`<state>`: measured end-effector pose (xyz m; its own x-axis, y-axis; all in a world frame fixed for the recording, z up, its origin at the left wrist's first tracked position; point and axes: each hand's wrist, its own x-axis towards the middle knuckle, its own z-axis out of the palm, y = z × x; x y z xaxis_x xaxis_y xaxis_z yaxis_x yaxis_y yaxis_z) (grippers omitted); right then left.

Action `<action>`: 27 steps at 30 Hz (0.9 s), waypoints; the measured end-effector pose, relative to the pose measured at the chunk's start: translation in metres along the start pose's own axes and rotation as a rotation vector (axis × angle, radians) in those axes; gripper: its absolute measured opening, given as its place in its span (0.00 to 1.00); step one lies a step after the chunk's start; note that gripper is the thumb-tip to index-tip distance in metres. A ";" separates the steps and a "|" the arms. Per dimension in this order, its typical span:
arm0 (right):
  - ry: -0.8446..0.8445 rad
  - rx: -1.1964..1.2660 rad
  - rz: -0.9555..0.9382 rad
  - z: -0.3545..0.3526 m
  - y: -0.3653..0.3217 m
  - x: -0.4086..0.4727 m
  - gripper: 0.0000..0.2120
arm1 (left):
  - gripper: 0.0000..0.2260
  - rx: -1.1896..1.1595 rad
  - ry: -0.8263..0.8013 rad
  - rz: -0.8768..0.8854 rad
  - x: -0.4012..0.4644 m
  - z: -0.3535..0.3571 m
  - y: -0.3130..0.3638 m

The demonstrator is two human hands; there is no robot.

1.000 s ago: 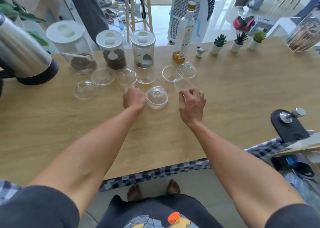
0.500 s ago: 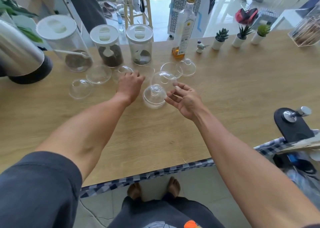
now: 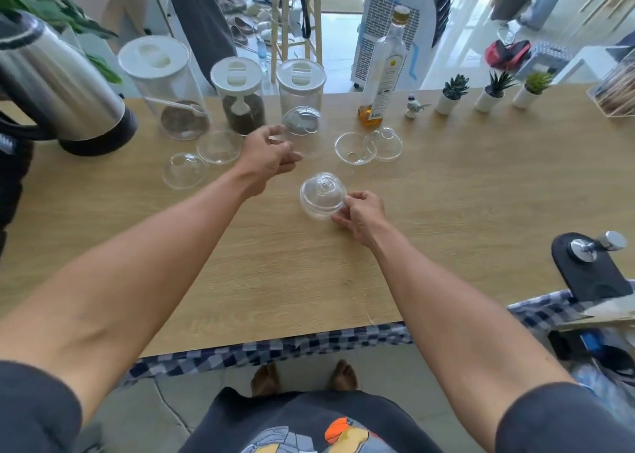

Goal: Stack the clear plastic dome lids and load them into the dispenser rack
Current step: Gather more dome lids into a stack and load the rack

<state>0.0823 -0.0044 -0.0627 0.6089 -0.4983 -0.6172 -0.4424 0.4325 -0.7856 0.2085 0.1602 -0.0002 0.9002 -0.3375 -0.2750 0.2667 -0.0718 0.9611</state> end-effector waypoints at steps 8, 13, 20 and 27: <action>0.042 -0.163 -0.064 -0.009 -0.001 0.004 0.06 | 0.16 0.049 -0.130 -0.284 -0.021 0.006 -0.014; 0.014 -0.243 -0.148 -0.010 -0.006 0.006 0.09 | 0.13 0.157 -0.095 -0.348 -0.026 0.019 -0.039; -0.038 -0.410 -0.230 -0.002 -0.001 0.009 0.08 | 0.08 0.343 0.028 -0.334 -0.034 0.028 -0.060; -0.078 -0.506 -0.222 -0.002 -0.002 0.019 0.11 | 0.08 0.315 0.153 -0.334 -0.025 0.032 -0.079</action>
<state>0.0934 -0.0164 -0.0731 0.7617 -0.4711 -0.4448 -0.5473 -0.1005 -0.8309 0.1534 0.1441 -0.0685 0.8298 -0.1070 -0.5478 0.4541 -0.4412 0.7740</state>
